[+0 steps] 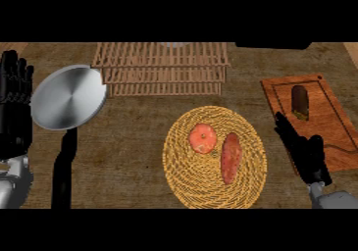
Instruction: Pick the squash from the placemat and place it in the tiered shelf
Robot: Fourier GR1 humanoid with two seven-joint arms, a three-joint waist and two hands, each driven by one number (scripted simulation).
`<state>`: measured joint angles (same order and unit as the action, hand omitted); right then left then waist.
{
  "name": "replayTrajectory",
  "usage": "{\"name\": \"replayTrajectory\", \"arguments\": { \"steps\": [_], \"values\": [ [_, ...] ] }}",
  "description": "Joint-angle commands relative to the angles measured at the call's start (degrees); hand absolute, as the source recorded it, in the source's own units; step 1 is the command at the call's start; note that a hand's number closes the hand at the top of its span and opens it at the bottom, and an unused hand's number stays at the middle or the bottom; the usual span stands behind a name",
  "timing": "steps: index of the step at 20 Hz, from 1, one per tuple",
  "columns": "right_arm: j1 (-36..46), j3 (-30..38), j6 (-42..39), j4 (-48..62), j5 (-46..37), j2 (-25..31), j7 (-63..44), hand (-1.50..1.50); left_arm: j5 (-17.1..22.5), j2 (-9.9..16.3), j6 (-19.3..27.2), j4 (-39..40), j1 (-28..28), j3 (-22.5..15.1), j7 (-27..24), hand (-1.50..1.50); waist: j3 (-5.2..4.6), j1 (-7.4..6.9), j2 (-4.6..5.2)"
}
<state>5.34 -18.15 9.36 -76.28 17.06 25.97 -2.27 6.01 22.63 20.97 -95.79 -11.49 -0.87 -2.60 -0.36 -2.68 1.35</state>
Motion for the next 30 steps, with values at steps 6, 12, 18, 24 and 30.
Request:
{"name": "replayTrajectory", "arguments": {
  "steps": [6, 12, 18, 24, 30],
  "values": [
    [7.85, 10.11, 12.31, -10.32, -6.46, 3.72, 9.53, 1.50, 7.43, -2.81, -7.12, 13.65, 11.49, -3.60, 13.97, 0.00, 0.06, 5.16, -1.61],
    [-3.29, 7.32, 19.35, -6.08, -10.05, -0.21, 1.26, -1.50, 11.15, -4.80, -12.37, 19.39, 8.52, -3.83, 16.88, 0.00, 0.34, 3.49, -1.33],
    [-7.13, 1.55, 10.84, -20.80, -12.96, 4.97, -2.94, -1.50, 10.07, -4.53, -13.16, 19.28, 8.54, -3.29, 17.91, 0.00, 0.31, 3.27, -1.45],
    [-6.19, -1.17, 5.86, -34.21, -13.74, 9.73, -18.16, -1.50, 11.09, -4.49, -15.84, 21.61, 7.76, -1.88, 17.38, 0.00, 0.27, 3.12, -1.40],
    [6.75, -6.75, 5.33, -35.97, -20.64, 8.79, -41.54, -1.50, 8.73, -6.78, -14.51, 18.25, 10.71, -4.60, 16.53, 0.00, 0.27, 1.98, -1.37]
  ]
}}
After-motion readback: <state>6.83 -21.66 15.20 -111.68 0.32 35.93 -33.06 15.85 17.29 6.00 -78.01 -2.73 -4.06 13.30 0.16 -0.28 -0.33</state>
